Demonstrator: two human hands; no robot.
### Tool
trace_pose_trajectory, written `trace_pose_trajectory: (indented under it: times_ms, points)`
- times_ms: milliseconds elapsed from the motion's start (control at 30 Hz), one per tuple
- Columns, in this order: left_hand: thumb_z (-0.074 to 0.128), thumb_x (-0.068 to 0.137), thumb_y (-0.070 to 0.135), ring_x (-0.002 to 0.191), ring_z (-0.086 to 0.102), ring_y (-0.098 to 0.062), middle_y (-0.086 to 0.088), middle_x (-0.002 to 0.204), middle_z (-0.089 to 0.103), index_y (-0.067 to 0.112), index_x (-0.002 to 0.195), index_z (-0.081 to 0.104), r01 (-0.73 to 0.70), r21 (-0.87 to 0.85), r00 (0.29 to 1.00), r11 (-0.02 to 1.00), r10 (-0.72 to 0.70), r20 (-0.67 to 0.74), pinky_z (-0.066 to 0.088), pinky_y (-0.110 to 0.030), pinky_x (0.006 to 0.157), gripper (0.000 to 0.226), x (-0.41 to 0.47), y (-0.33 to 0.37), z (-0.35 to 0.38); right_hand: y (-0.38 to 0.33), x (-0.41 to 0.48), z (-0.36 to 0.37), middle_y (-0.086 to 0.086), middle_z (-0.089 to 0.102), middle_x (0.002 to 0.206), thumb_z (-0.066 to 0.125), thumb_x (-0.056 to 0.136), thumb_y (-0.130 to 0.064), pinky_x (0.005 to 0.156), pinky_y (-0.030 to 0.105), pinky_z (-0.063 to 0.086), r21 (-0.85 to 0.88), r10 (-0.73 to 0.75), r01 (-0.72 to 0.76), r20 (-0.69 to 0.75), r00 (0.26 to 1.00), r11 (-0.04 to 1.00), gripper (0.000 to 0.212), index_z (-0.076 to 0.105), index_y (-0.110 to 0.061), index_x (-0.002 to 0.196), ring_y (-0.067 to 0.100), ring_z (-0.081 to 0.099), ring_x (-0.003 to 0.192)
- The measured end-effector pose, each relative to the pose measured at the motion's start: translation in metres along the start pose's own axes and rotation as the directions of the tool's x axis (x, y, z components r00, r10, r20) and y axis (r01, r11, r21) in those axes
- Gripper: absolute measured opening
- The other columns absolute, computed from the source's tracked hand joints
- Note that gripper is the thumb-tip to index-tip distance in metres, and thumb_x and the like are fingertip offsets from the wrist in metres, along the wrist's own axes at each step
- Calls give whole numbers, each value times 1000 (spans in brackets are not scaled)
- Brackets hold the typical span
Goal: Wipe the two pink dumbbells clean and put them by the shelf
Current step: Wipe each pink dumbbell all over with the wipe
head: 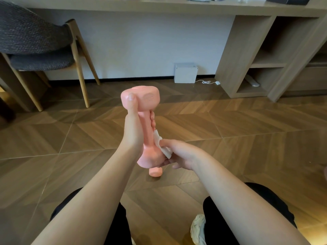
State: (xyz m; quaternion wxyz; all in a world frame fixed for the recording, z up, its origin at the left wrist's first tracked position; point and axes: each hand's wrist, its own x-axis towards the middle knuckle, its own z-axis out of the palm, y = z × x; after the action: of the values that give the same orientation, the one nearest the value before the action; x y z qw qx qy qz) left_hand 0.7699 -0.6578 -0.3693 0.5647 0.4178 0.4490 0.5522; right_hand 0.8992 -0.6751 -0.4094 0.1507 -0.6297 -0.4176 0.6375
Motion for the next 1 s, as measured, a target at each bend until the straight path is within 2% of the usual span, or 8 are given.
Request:
trace_pose_trajectory:
  times_ms: [133, 233, 333, 467, 600, 767, 867, 1000]
  points:
    - [23, 85, 73, 55, 41, -17, -5, 62, 49, 9, 74, 56, -33, -42, 998, 999, 35, 56, 37, -33, 58, 73, -2, -1, 2, 0, 3, 5, 3, 75, 101, 45, 85, -46, 96, 44, 34, -71, 17, -20, -40, 999, 997, 47, 61, -20, 121, 19, 73, 90]
    - [22, 85, 72, 53, 39, -18, -6, 60, 47, 8, 78, 55, -36, -61, 995, 998, 42, 96, 34, -33, 55, 73, -3, 1, 3, 0, 1, 2, 2, 72, 93, 46, 87, -41, 99, 47, 34, -32, 8, -8, -17, 1000, 999, 32, 60, -23, 109, 18, 69, 83]
    - [17, 90, 71, 53, 36, -19, -7, 59, 45, 7, 84, 56, -40, -103, 990, 994, 54, 128, 33, -32, 53, 75, -5, 3, 3, -1, 0, 0, 3, 74, 101, 44, 89, -44, 101, 45, 34, -77, -7, 6, -18, 1000, 997, 38, 62, -24, 115, 19, 70, 91]
    - [17, 83, 75, 52, 35, -20, -7, 57, 44, 7, 82, 54, -17, -99, 987, 995, 32, 156, 31, -32, 53, 78, -7, 2, 4, -2, 0, 5, 5, 73, 115, 45, 90, -53, 78, 37, 43, -123, 4, -8, -38, 999, 992, 37, 59, -23, 106, 21, 71, 105]
    - [16, 83, 76, 50, 34, -20, -7, 56, 43, 8, 71, 52, -3, -130, 984, 992, 26, 174, 31, -31, 52, 78, -7, 4, 4, -3, 1, -1, -2, 66, 95, 51, 91, -48, 79, 38, 40, -80, -9, 7, -20, 1000, 997, 23, 54, -26, 93, 19, 65, 86]
    - [9, 88, 77, 48, 34, -21, -7, 54, 41, 7, 67, 52, 68, -193, 977, 979, -26, 214, 30, -31, 51, 85, -10, 5, 5, -3, 1, 0, -1, 69, 117, 49, 89, -56, 68, 35, 49, -95, 60, -58, 17, 998, 994, 42, 64, -23, 109, 19, 65, 103]
    - [7, 87, 78, 48, 34, -22, -7, 52, 42, 6, 66, 53, 73, -182, 970, 981, -27, 240, 29, -32, 52, 88, -9, 5, 7, 1, 4, 0, 6, 63, 135, 45, 94, -55, 81, 55, 46, 37, 61, -69, 191, 980, 997, 50, 57, -24, 132, 29, 60, 124]
    - [7, 87, 78, 57, 46, -26, -12, 63, 51, 4, 79, 61, 37, -123, 972, 992, -7, 234, 40, -35, 61, 92, -5, 9, 2, 1, 6, -1, 13, 58, 140, 48, 90, -47, 88, 52, 47, 97, 6, -15, 92, 996, 995, 53, 53, -17, 134, 33, 56, 128]
